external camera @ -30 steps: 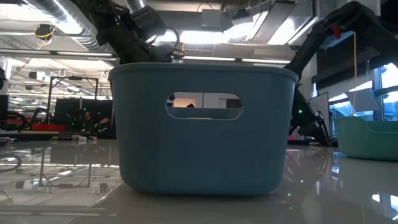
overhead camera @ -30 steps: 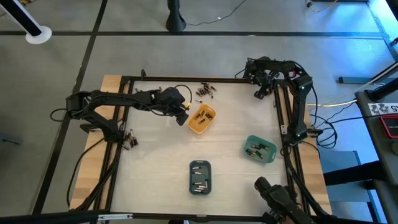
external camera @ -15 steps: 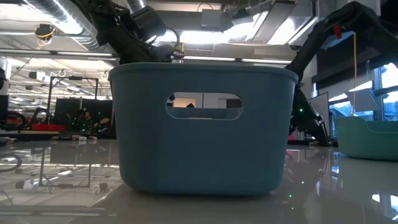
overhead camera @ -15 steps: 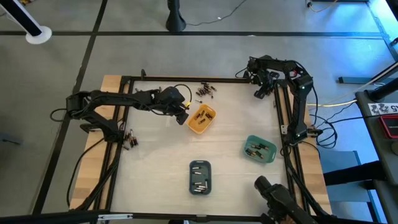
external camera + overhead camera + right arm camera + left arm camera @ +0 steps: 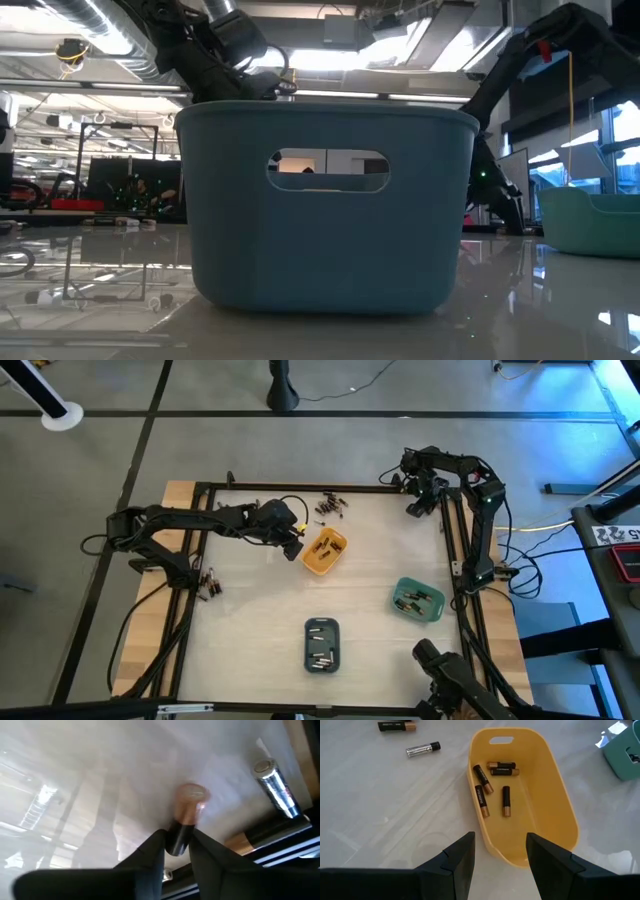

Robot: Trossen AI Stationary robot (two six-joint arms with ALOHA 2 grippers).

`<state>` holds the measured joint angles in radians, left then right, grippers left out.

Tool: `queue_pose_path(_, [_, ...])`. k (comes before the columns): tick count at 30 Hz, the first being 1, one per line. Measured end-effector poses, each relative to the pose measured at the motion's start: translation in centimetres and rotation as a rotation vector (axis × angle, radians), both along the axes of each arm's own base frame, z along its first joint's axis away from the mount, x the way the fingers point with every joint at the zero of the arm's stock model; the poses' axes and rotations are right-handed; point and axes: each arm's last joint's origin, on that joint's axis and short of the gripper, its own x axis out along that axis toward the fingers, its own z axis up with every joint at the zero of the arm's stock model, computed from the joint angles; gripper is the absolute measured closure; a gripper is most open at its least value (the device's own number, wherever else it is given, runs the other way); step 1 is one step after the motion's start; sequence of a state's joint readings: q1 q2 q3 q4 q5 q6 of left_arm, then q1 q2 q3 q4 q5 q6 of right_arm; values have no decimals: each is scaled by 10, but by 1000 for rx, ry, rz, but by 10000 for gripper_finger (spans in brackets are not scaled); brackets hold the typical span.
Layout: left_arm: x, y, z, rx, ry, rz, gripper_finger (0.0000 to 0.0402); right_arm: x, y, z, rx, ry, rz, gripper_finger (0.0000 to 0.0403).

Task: Sort batteries
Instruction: Put the black battery into the green bin

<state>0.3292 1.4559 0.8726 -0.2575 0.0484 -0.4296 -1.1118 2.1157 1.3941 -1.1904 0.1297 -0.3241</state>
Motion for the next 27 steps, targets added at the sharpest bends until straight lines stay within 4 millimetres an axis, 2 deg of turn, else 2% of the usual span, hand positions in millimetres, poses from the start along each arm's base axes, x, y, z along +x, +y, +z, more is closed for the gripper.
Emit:
queue_pose_path(3, [0,0,0,3,1,-3,235,-3,-1,4,-12,-11,-20,365])
queue_pose_path(8, [0,2,1,12,-5,-6,235,-2,0,18,-57,-56,-51,365])
queue_pose_path(16, [-1,4,1,13,-7,3,235,4,18,71,-107,-247,-83,365])
queue_pose_path(22, [0,4,1,13,-9,3,235,31,63,121,-119,-377,35,365])
queue_pose_path(27, [0,4,1,16,-8,-1,235,62,126,149,-102,-343,159,365])
